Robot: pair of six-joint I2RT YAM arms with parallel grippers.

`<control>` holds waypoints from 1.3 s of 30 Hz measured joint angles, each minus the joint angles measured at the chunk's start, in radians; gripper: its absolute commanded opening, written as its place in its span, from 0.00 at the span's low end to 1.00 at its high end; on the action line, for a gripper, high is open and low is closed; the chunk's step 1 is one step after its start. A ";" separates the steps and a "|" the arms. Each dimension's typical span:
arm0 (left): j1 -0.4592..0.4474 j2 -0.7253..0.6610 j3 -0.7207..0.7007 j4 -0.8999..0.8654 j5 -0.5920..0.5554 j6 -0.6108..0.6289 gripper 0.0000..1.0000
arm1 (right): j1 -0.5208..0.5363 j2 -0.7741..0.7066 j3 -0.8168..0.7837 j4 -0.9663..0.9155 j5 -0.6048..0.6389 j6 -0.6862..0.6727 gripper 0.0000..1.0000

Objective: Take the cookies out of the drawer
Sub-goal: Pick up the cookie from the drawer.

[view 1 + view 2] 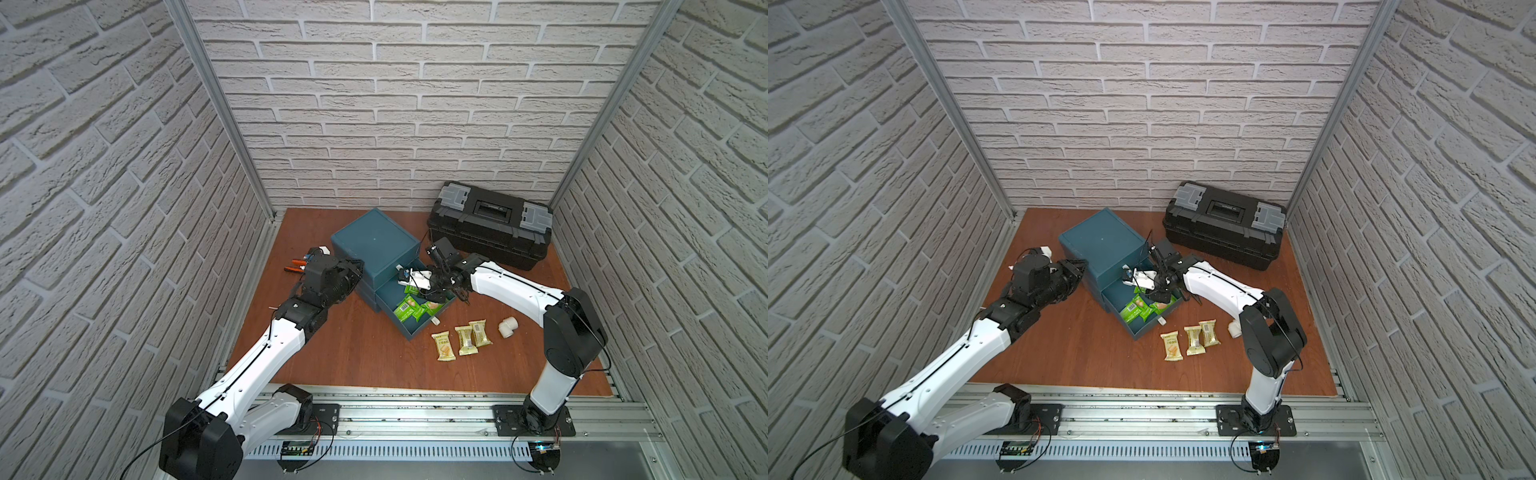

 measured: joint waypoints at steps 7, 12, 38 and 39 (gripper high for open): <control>0.000 0.000 0.000 0.000 0.000 0.000 0.31 | 0.047 0.006 0.001 -0.002 0.010 -0.014 0.29; 0.000 0.000 0.000 0.000 0.000 0.000 0.31 | 0.054 0.005 0.001 0.001 -0.010 0.005 0.27; 0.004 0.001 0.000 0.001 0.003 0.000 0.31 | 0.013 0.007 0.033 -0.067 0.067 0.277 0.74; 0.004 0.001 0.000 0.001 0.003 0.000 0.31 | 0.015 0.012 0.041 -0.073 0.071 0.280 0.73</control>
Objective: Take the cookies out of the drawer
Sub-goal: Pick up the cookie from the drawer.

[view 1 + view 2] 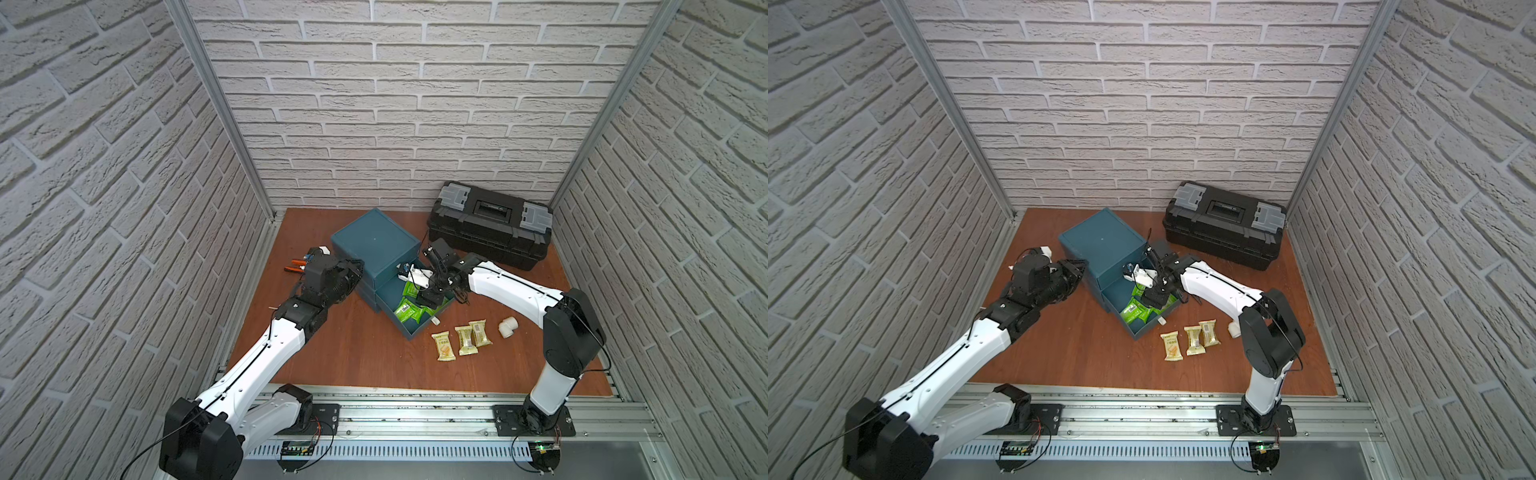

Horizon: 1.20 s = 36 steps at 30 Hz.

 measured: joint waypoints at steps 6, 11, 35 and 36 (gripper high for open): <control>0.000 0.000 0.000 0.000 0.000 0.000 0.31 | 0.006 0.047 0.042 -0.027 0.016 0.005 0.71; 0.000 0.000 0.000 0.000 0.000 0.000 0.31 | 0.007 0.064 0.061 -0.031 0.023 0.010 0.69; 0.000 0.000 0.000 0.000 0.000 0.000 0.31 | 0.032 0.058 0.033 0.034 0.007 0.103 0.60; 0.000 0.000 0.000 0.000 0.001 0.000 0.31 | 0.032 0.058 0.032 0.034 0.009 0.112 0.60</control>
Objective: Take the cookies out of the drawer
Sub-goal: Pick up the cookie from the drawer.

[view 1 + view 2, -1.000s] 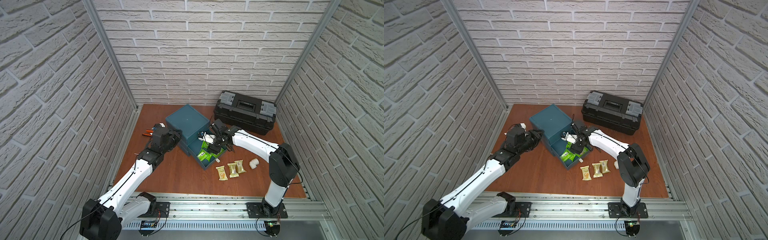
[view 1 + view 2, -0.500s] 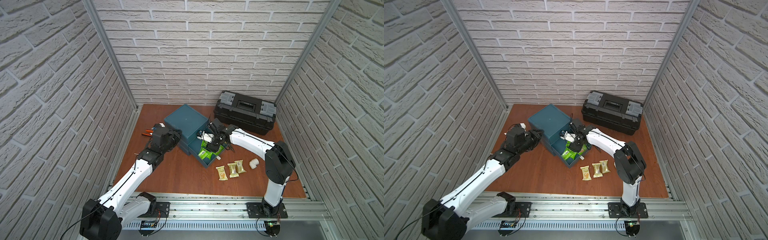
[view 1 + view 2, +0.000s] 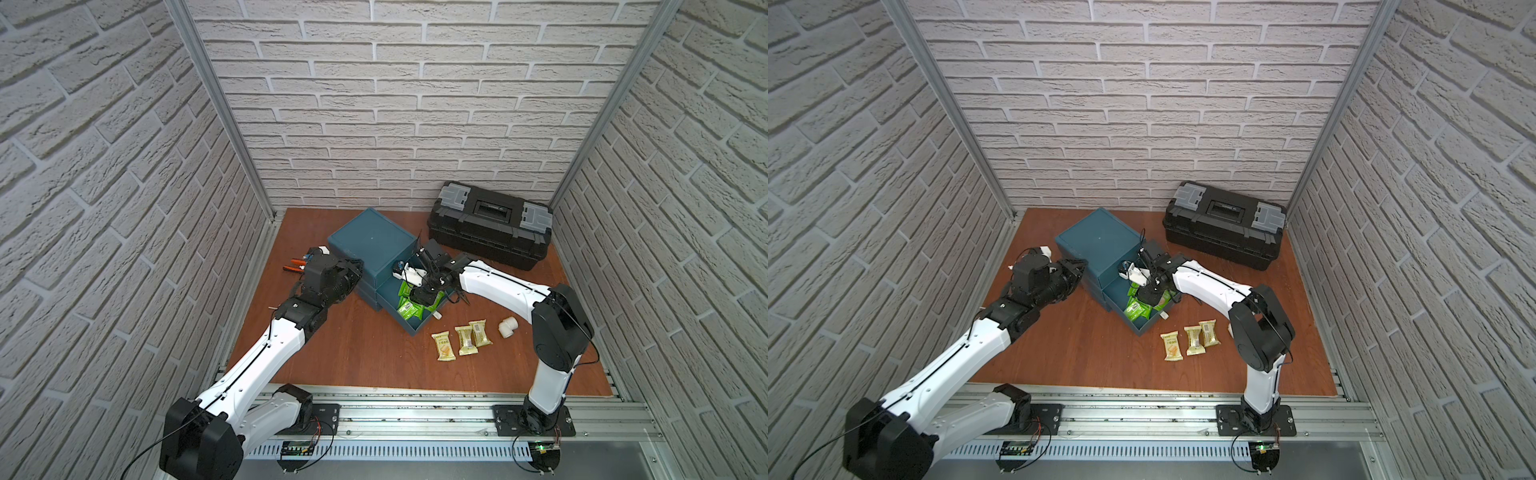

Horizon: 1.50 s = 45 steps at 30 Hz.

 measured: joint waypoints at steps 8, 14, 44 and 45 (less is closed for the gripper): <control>0.000 0.000 0.000 0.000 0.000 0.000 0.31 | 0.002 0.019 0.009 -0.006 0.009 0.027 0.58; 0.000 0.000 0.000 0.000 -0.001 0.000 0.31 | 0.002 0.034 0.019 -0.009 0.010 0.033 0.54; 0.002 0.000 0.000 0.000 0.000 0.000 0.31 | 0.006 -0.124 -0.051 0.063 0.043 0.158 0.34; 0.002 0.000 0.000 0.000 0.000 0.000 0.31 | 0.006 -0.132 -0.051 0.068 0.045 0.166 0.33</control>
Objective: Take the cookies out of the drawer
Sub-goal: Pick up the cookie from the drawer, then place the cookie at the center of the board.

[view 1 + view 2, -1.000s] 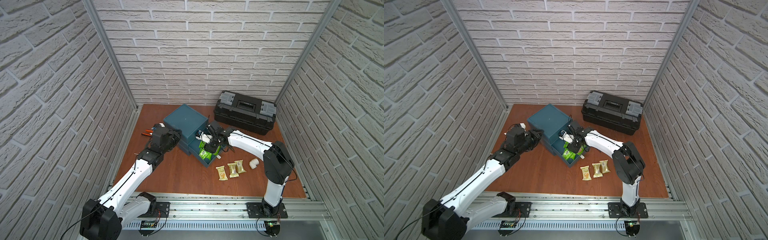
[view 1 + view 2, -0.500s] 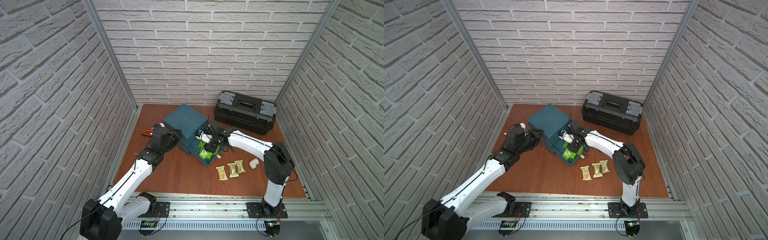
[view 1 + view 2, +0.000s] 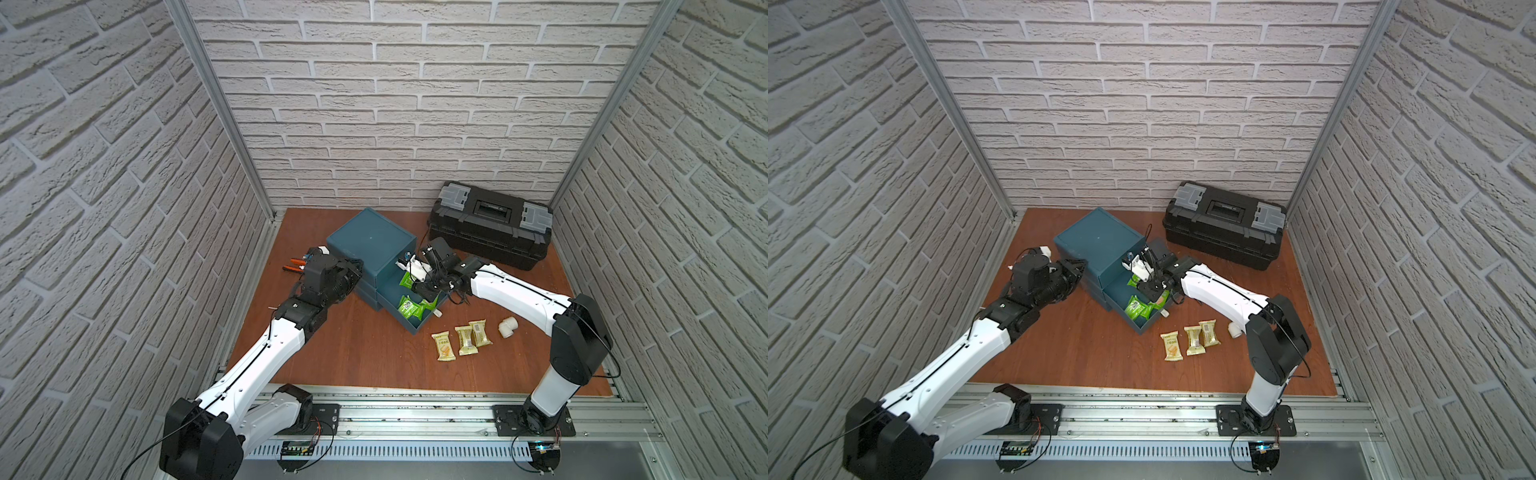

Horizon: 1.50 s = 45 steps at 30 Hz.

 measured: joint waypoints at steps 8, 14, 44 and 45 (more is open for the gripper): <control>0.000 -0.001 0.000 -0.001 0.000 0.000 0.31 | 0.000 -0.110 -0.046 0.000 0.056 0.106 0.31; 0.000 -0.002 0.000 -0.001 0.000 0.000 0.31 | -0.010 -0.292 -0.143 -0.068 0.147 0.243 0.31; 0.002 -0.004 -0.004 0.002 0.008 0.000 0.31 | -0.422 -0.003 -0.267 -0.183 0.207 0.438 0.35; 0.002 -0.004 -0.004 0.002 0.008 0.000 0.31 | -0.423 0.013 -0.263 -0.178 0.206 0.433 0.36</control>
